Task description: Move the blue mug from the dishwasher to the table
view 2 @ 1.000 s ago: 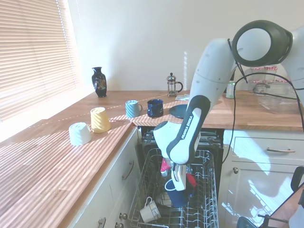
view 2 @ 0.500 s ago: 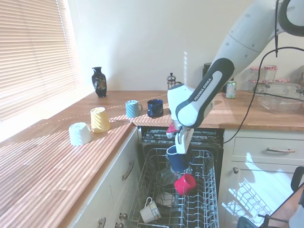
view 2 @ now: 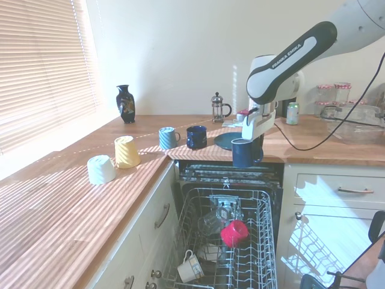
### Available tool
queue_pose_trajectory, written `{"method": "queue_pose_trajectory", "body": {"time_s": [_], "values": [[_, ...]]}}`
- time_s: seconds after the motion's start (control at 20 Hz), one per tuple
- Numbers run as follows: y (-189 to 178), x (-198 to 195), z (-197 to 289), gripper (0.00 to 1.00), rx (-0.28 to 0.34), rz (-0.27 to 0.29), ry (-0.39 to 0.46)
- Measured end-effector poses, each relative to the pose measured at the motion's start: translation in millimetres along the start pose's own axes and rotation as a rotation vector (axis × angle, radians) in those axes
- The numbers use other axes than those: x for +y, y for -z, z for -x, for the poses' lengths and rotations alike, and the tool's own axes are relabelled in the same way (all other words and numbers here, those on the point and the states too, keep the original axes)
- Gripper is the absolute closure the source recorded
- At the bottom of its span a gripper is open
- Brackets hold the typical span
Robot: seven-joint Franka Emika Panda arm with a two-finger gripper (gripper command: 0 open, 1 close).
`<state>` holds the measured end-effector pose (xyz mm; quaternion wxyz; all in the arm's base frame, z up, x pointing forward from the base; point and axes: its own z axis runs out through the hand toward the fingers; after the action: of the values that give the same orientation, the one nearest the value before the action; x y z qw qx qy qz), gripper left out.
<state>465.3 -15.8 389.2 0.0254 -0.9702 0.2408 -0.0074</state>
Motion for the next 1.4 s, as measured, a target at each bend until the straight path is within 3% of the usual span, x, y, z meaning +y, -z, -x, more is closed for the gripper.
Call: {"method": "queue_pose_trajectory", "body": {"time_s": [0.3, 0.7, 1.05, 1.4], "values": [[1, 70, -23, 1.0, -0.041, -0.019, -0.149], [-4, 132, -44, 1.0, -0.068, -0.019, -0.29], [-5, 139, -76, 1.0, -0.069, -0.005, -0.348], [-4, 116, -99, 1.0, -0.096, 0.03, -0.34]]}}
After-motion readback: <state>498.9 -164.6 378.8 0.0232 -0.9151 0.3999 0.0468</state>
